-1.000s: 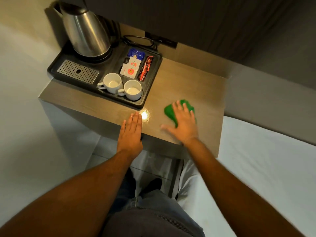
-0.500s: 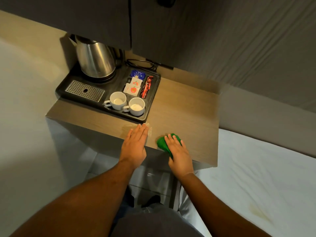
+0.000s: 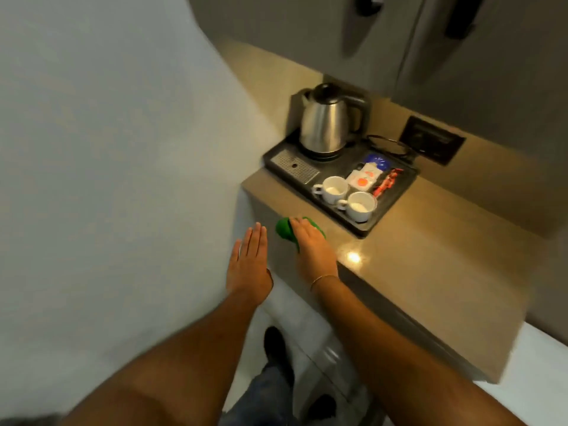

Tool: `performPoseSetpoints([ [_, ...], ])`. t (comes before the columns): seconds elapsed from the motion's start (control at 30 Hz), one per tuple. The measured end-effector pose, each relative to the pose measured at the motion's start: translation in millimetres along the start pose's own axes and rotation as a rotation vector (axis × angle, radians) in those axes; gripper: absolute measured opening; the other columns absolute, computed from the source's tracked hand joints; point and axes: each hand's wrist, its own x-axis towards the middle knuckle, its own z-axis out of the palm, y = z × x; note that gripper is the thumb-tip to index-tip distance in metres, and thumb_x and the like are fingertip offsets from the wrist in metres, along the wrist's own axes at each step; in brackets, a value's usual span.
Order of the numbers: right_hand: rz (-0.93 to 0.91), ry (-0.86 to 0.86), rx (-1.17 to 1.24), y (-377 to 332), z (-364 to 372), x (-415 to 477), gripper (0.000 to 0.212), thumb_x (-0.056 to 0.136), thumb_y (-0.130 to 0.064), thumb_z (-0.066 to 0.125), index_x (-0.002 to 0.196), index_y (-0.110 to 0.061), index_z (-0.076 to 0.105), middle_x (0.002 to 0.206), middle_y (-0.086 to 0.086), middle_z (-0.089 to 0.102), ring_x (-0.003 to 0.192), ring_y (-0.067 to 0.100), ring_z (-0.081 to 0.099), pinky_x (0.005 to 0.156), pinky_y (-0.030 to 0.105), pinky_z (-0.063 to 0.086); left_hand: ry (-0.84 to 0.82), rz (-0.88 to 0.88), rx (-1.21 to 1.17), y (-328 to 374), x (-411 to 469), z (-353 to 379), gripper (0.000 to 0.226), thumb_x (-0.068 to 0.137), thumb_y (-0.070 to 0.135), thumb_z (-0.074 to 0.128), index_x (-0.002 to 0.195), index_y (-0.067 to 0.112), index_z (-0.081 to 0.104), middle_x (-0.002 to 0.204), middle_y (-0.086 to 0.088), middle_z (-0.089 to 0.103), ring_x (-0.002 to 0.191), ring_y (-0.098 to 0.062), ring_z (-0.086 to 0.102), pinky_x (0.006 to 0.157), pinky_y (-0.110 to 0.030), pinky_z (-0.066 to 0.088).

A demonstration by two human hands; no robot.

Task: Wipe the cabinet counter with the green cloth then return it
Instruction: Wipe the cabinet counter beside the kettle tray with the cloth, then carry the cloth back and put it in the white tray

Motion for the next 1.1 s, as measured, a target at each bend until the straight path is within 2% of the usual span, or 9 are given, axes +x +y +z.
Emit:
performPoseSetpoints([
  [0.07, -0.021, -0.051, 0.032, -28.3, 20.5, -0.5, 0.068, 0.091, 0.007, 0.065, 0.155, -0.008, 0.05, 0.16, 0.017, 0.05, 0.147, 0.037, 0.048, 0.12, 0.054, 0.042, -0.016, -0.126, 0.054, -34.6, -29.1, -9.2, 0.095, 0.101, 0.03, 0.049, 0.168, 0.015, -0.016, 0.179, -0.005, -0.018, 0.166, -0.024, -0.014, 0.135, -0.046, -0.003],
  [0.23, -0.101, -0.221, 0.057, -110.1, 66.5, -29.7, 0.069, 0.093, 0.008, 0.059, 0.157, -0.015, 0.047, 0.162, 0.009, 0.049, 0.147, 0.033, 0.047, 0.117, 0.051, 0.045, 0.015, -0.391, 0.072, -104.9, -119.0, -22.1, 0.077, 0.108, 0.045, 0.028, 0.17, 0.016, -0.01, 0.179, -0.004, -0.017, 0.165, -0.023, -0.015, 0.134, -0.048, -0.005],
  [0.47, -0.296, -0.456, 0.004, -229.2, 150.1, -98.6, 0.07, 0.094, 0.006, 0.058, 0.158, -0.018, 0.045, 0.161, 0.007, 0.05, 0.146, 0.03, 0.049, 0.121, 0.045, 0.042, 0.028, -0.528, 0.006, -188.3, -240.8, -18.0, 0.071, 0.111, 0.047, 0.019, 0.169, 0.018, -0.01, 0.179, -0.003, -0.015, 0.165, -0.022, -0.014, 0.135, -0.047, -0.004],
  [0.57, -0.301, -0.606, -0.016, -279.7, 189.1, -138.7, 0.068, 0.094, 0.002, 0.058, 0.155, -0.025, 0.048, 0.148, 0.007, 0.062, 0.129, 0.033, 0.063, 0.11, 0.044, 0.051, 0.028, -0.625, -0.053, -238.0, -302.7, -11.4, 0.069, 0.112, 0.043, 0.022, 0.17, 0.019, -0.007, 0.18, -0.002, -0.012, 0.165, -0.022, -0.014, 0.134, -0.046, -0.005],
  [0.67, -0.279, -0.846, -0.075, -333.1, 229.1, -187.1, 0.061, 0.09, -0.003, 0.061, 0.146, -0.027, 0.053, 0.126, 0.013, 0.072, 0.112, 0.035, 0.069, 0.099, 0.042, 0.056, 0.036, -0.769, -0.1, -287.5, -377.8, -1.8, 0.069, 0.111, 0.034, 0.026, 0.17, 0.018, -0.006, 0.18, -0.004, -0.01, 0.165, -0.022, -0.013, 0.135, -0.047, -0.001],
  [0.83, -0.368, -1.144, -0.147, -432.0, 313.9, -274.3, 0.027, 0.089, -0.02, 0.076, 0.116, -0.021, 0.072, 0.112, 0.006, 0.076, 0.104, 0.028, 0.071, 0.094, 0.04, 0.06, 0.124, -1.065, -0.159, -372.4, -501.5, 18.5, 0.075, 0.107, 0.032, 0.036, 0.17, 0.019, -0.002, 0.181, -0.005, -0.005, 0.166, -0.023, -0.007, 0.136, -0.049, 0.003],
  [0.93, -0.37, -1.186, -0.13, -495.3, 354.0, -315.4, 0.027, 0.089, -0.02, 0.078, 0.116, -0.018, 0.075, 0.111, 0.007, 0.075, 0.102, 0.026, 0.07, 0.095, 0.038, 0.059, 0.203, -1.185, -0.231, -408.7, -556.6, 24.4, 0.077, 0.106, 0.028, 0.044, 0.171, 0.017, 0.006, 0.18, -0.008, 0.005, 0.166, -0.025, 0.001, 0.136, -0.05, 0.006],
  [1.0, -0.355, -1.169, -0.075, -529.9, 377.3, -334.4, 0.029, 0.09, -0.021, 0.077, 0.119, -0.018, 0.074, 0.114, 0.007, 0.074, 0.101, 0.026, 0.069, 0.097, 0.036, 0.057, 0.274, -1.236, -0.257, -424.9, -582.1, 26.6, 0.076, 0.102, 0.022, 0.052, 0.17, 0.012, 0.018, 0.178, -0.014, 0.021, 0.165, -0.031, 0.017, 0.134, -0.054, 0.016],
  [1.1, -0.376, -1.097, -0.044, -572.2, 409.8, -357.1, 0.035, 0.094, -0.018, 0.073, 0.128, -0.022, 0.07, 0.12, 0.007, 0.074, 0.109, 0.031, 0.07, 0.104, 0.045, 0.056, 0.323, -1.286, -0.294, -444.6, -610.9, 37.3, 0.072, 0.1, 0.024, 0.047, 0.168, 0.009, 0.026, 0.173, -0.018, 0.032, 0.161, -0.037, 0.028, 0.131, -0.058, 0.024],
])
